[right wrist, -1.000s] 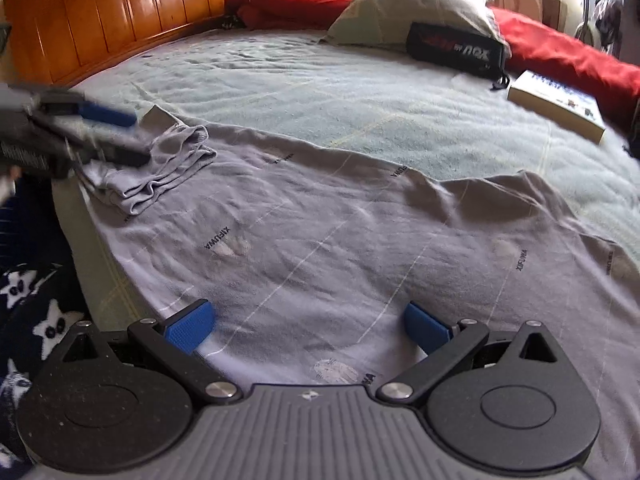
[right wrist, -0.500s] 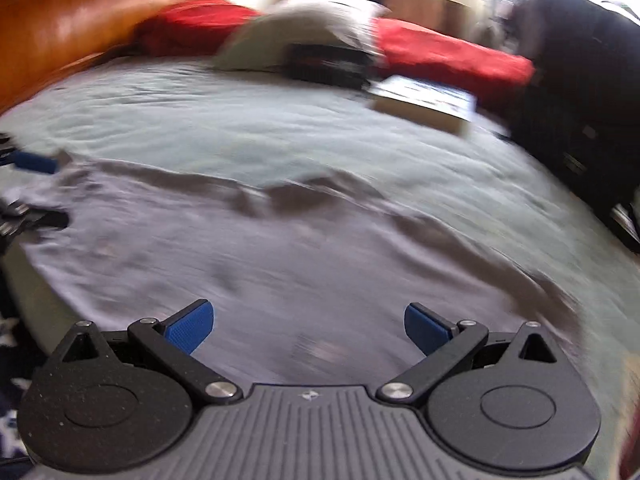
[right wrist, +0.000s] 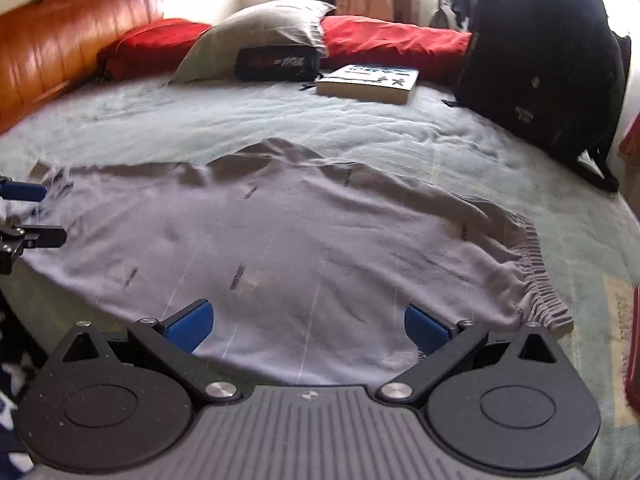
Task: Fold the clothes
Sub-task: 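Move the right gripper toward the elastic waistband of the grey garment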
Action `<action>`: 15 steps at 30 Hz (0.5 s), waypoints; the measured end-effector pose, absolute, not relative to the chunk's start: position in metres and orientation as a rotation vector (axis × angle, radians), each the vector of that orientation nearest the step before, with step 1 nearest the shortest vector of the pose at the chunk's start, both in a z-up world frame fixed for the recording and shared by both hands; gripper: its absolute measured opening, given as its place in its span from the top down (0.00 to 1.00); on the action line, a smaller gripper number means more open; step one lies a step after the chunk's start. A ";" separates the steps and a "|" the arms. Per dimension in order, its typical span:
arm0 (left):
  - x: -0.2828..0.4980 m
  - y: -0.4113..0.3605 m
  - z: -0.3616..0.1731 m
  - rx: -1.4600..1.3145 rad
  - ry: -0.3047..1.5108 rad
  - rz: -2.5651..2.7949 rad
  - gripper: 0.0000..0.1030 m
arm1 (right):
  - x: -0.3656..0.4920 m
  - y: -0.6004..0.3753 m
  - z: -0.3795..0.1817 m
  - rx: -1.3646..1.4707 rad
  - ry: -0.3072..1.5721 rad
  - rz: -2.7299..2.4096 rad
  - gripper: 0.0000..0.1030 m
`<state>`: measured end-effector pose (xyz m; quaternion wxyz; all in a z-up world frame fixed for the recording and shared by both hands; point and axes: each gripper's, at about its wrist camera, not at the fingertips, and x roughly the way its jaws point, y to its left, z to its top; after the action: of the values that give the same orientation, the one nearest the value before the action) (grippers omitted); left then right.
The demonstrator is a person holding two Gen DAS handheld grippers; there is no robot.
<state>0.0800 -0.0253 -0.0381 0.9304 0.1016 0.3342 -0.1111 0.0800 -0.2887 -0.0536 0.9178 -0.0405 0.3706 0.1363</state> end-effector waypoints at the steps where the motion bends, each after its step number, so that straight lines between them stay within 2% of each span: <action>1: 0.083 -0.031 -0.039 0.190 0.682 -0.245 0.16 | 0.081 -0.291 -0.057 -0.070 0.778 0.274 0.00; 8: 0.089 -0.061 -0.076 0.109 0.729 -0.219 0.14 | 0.058 -0.309 -0.065 -0.029 0.784 0.298 0.00; 15: 0.061 -0.075 -0.061 0.157 0.662 -0.202 0.13 | 0.036 -0.350 -0.044 0.157 0.693 0.327 0.00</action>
<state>0.0609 -0.0752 -0.0613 0.9377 0.0769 0.3241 -0.0987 0.0364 -0.3500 -0.0441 0.9245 0.0763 0.3378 0.1591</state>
